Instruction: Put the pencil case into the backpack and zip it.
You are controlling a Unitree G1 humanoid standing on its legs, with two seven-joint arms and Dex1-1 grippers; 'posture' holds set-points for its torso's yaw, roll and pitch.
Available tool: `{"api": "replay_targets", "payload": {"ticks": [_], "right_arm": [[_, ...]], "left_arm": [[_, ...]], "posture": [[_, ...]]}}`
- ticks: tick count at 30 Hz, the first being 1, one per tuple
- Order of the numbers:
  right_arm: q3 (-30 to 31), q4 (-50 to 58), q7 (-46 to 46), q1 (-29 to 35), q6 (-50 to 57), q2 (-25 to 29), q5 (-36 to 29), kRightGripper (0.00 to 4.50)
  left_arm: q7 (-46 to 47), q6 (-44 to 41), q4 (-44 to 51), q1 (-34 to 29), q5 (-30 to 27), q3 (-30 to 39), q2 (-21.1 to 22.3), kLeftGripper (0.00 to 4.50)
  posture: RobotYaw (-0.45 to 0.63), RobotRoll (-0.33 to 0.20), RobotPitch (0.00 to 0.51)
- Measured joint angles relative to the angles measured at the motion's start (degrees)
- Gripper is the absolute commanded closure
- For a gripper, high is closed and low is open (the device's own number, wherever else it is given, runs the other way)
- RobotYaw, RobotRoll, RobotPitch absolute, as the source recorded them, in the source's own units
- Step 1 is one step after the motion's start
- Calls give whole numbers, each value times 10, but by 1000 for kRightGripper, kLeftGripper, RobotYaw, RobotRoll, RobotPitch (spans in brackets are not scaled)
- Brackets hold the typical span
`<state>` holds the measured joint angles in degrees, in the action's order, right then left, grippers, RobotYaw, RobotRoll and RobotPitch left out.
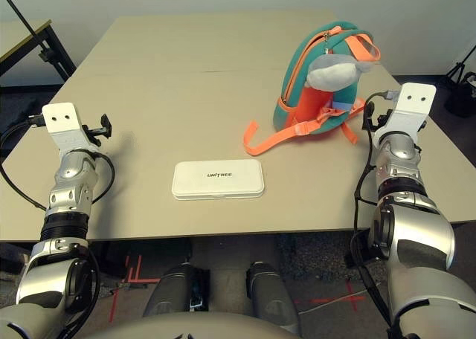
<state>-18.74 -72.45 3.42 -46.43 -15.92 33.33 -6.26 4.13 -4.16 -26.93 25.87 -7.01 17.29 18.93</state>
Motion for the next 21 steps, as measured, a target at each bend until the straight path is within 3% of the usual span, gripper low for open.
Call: {"api": "replay_targets", "payload": {"ticks": [7, 13, 17, 21], "right_arm": [[-2, 0, -4, 0, -1, -5, -1, 28], [-8, 48, 60, 76, -5, 0, -21, 28], [-2, 179, 149, 164, 30, 11, -40, 28], [-1, 357, 238, 262, 125, 58, -75, 28]], "left_arm": [[-32, -12, 0, 0, -1, -4, 7, 0], [-161, -71, -11, 10, -72, 12, 48, 0], [-246, -119, -27, 32, -97, 8, 78, 0], [-342, -193, -29, 50, -126, -6, 106, 0]], "posture": [[-3, 0, 21], [-69, 0, 18], [-106, 0, 26], [-138, 0, 33]]}}
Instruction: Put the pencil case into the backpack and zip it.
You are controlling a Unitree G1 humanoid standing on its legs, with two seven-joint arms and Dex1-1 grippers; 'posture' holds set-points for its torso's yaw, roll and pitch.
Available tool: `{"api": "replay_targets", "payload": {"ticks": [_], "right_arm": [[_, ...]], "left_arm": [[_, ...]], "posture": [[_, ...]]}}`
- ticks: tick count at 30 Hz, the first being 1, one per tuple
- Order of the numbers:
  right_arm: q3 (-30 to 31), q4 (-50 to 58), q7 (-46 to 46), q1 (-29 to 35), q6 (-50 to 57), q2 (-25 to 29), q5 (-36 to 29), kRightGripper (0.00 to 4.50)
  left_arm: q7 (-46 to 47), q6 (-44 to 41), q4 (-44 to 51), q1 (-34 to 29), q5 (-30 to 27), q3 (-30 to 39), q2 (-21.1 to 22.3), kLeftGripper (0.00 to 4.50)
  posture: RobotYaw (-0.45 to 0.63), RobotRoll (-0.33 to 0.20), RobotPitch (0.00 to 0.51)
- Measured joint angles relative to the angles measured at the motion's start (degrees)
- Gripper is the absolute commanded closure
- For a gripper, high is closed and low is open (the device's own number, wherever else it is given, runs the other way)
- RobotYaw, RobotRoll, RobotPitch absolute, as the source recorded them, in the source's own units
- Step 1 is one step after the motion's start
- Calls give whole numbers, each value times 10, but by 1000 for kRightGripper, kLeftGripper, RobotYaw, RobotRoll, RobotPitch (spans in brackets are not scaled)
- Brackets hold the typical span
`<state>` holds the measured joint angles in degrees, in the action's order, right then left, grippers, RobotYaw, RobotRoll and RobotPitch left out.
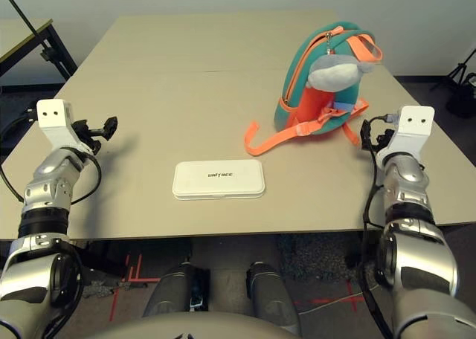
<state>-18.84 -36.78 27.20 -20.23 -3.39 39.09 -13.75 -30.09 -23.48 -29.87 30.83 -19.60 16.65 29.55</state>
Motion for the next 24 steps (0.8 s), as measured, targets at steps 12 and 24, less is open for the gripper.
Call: {"api": "replay_targets", "payload": {"ticks": [12, 24], "right_arm": [[85, 391, 226, 124, 285, 107, -87, 28], [248, 390, 272, 40, 275, 96, 5, 3389]], "left_arm": [[-142, -294, 26, 67, -115, -19, 35, 0], [-191, -585, 26, 118, -198, -45, 62, 0]], "posture": [[-129, 0, 39], [-149, 0, 41]]}}
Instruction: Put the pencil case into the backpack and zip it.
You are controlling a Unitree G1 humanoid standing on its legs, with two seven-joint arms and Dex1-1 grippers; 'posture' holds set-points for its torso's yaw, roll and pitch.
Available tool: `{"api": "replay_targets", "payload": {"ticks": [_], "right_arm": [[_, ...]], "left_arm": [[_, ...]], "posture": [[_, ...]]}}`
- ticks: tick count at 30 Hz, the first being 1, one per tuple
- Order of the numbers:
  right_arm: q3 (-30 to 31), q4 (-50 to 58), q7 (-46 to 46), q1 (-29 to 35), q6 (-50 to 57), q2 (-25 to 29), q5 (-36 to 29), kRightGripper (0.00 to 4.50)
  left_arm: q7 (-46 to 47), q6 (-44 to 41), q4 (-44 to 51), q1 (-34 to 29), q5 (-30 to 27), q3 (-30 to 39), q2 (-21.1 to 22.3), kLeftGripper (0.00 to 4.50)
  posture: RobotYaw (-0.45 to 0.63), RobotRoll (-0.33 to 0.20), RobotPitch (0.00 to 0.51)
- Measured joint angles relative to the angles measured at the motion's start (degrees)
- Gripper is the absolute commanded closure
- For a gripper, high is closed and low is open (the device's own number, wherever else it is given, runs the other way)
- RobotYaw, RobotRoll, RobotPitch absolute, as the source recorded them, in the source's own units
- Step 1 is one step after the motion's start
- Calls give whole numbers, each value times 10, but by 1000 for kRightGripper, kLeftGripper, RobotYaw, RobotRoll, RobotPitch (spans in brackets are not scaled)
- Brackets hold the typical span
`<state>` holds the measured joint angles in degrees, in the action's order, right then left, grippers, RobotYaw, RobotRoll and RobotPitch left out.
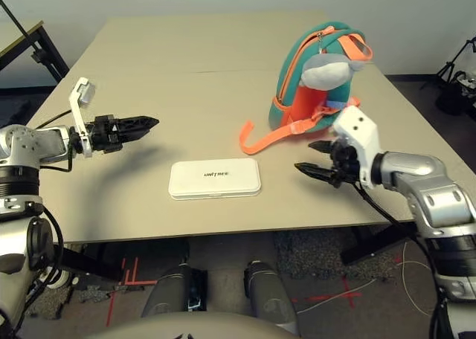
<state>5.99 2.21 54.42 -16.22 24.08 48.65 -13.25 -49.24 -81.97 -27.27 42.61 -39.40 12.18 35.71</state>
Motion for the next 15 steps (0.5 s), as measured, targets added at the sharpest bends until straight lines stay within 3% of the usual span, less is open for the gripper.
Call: {"api": "replay_targets", "payload": {"ticks": [3, 15], "right_arm": [[28, -31, 0, -17, -41, -3, 47, 4491], [49, -84, 8, -39, -108, -32, 109, 4491]], "left_arm": [[-11, -17, 0, -2, -3, -18, 1, 0], [-75, -45, 14, -30, -5, -120, 48, 0]], "posture": [[-145, 0, 43], [-132, 0, 46]]}}
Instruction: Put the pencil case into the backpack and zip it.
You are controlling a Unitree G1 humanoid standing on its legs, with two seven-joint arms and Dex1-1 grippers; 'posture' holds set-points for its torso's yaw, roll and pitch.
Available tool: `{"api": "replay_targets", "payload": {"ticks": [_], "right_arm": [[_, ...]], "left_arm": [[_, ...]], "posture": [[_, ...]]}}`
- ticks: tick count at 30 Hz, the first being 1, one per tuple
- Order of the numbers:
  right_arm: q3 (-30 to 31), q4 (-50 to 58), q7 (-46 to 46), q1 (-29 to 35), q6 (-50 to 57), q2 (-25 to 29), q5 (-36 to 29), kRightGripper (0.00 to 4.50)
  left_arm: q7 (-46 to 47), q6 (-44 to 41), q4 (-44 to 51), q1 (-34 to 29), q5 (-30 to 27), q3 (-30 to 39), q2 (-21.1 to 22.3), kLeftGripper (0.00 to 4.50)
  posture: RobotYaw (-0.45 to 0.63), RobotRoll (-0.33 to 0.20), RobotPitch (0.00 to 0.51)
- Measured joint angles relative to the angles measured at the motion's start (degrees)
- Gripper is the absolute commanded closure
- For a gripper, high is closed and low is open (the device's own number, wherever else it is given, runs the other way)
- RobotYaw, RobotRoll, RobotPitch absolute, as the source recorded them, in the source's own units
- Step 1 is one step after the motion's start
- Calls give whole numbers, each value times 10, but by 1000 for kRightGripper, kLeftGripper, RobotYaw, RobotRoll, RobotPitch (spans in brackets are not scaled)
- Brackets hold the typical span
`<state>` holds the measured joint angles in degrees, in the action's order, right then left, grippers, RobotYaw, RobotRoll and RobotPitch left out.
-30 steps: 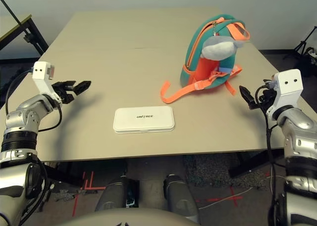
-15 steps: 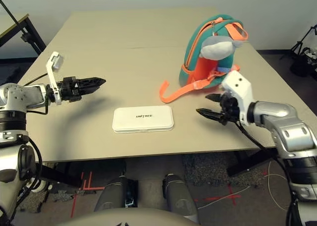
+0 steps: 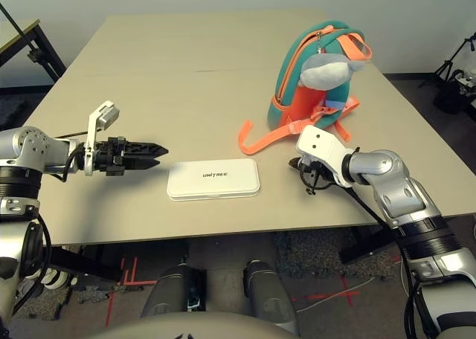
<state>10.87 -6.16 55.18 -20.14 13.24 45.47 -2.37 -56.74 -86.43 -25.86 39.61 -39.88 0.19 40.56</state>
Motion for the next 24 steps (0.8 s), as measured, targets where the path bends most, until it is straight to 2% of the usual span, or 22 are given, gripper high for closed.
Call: {"api": "replay_targets", "payload": {"ticks": [6, 14, 24], "right_arm": [[1, -6, 6, -6, -5, -15, 11, 4491], [5, -7, 14, -13, -11, -32, 23, 4491], [21, -5, 25, -13, -9, -48, 31, 4491]], "left_arm": [[-16, -3, -1, -12, -1, -22, 5, 0], [-20, 24, -50, -17, 16, -50, -18, 0], [-47, 54, -111, 7, 40, -61, -34, 0]], "posture": [[-126, 0, 48], [-135, 0, 56], [-147, 0, 57]]}}
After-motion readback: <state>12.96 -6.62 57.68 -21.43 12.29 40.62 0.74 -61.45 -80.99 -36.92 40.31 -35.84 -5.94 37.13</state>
